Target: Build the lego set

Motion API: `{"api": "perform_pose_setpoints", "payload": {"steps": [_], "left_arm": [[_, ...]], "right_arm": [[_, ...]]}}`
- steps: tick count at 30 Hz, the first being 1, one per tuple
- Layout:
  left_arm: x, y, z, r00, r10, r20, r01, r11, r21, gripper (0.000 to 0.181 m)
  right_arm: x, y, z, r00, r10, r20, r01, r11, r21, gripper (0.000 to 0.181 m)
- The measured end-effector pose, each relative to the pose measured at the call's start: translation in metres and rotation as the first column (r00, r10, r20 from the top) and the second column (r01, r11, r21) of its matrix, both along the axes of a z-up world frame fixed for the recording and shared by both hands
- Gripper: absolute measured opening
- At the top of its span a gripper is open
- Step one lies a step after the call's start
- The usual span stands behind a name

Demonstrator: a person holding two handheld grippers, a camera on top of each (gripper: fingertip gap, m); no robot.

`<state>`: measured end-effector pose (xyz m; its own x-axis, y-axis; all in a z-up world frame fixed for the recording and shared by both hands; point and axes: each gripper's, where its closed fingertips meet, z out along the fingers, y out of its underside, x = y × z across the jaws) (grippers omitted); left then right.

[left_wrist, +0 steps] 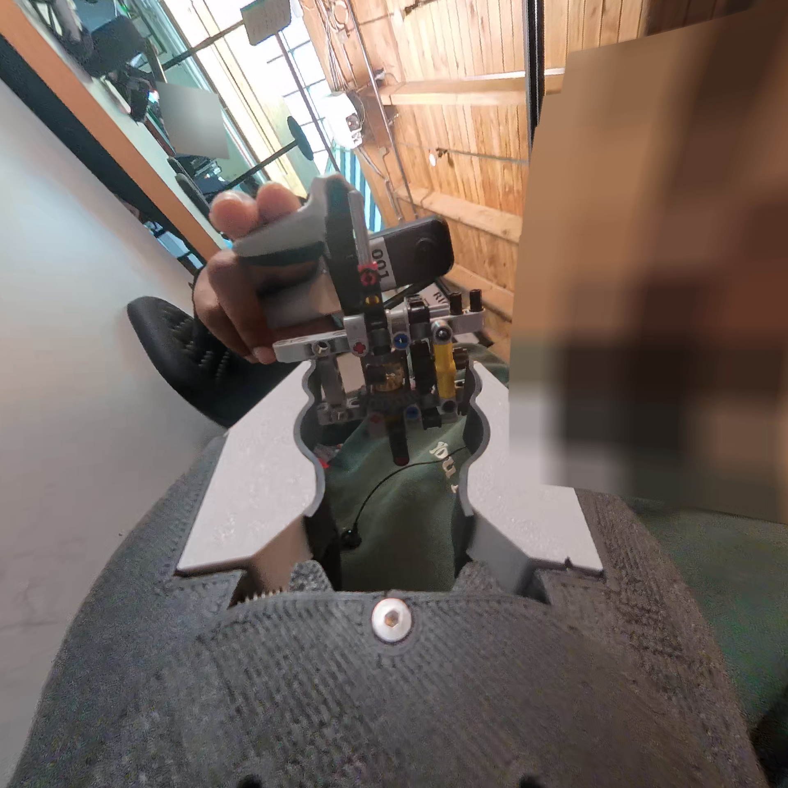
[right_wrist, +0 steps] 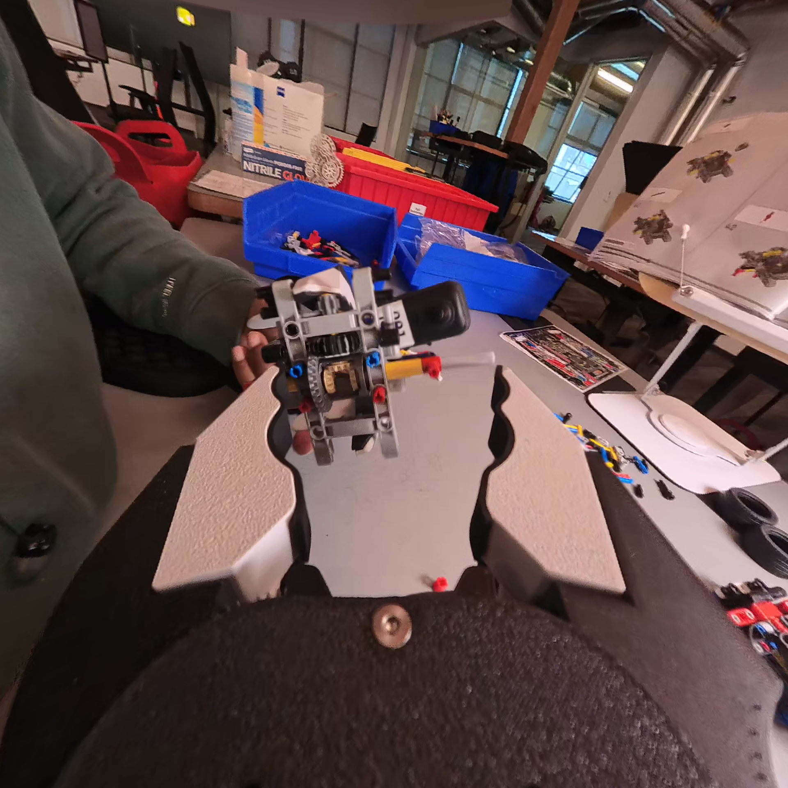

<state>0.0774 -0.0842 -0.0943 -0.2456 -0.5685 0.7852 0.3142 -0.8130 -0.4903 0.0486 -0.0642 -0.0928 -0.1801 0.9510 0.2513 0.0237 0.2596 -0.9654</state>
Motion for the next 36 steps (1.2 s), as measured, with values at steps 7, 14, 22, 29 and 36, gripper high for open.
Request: {"api": "perform_pose_setpoints", "payload": {"steps": [7, 14, 22, 29, 36], "left_arm": [[-0.001, -0.009, 0.004, 0.987, 0.074, -0.141, -0.047, 0.981, 0.189, 0.066], [0.001, -0.005, -0.005, 0.964, 0.127, -0.232, -0.074, 0.971, 0.226, 0.066], [0.006, -0.008, -0.010, 0.949, 0.140, -0.283, -0.063, 0.963, 0.262, 0.066], [-0.016, 0.022, -0.056, 0.735, 0.332, -0.591, -0.125, 0.923, 0.363, 0.066], [-0.070, 0.033, -0.093, 0.346, 0.278, -0.896, 0.015, 0.953, 0.301, 0.067]], "right_arm": [[0.013, -0.004, 0.007, 0.996, 0.086, -0.022, -0.087, 0.995, -0.057, 0.093], [0.021, -0.002, 0.017, 0.992, 0.113, -0.057, -0.119, 0.987, -0.110, 0.084], [0.022, 0.001, 0.018, 0.991, 0.114, -0.067, -0.123, 0.982, -0.145, 0.068], [0.021, 0.033, 0.015, 0.999, -0.003, -0.050, -0.008, 0.977, -0.214, 0.050], [0.020, 0.081, -0.056, 0.930, -0.205, 0.306, 0.222, 0.975, -0.021, 0.046]]}}
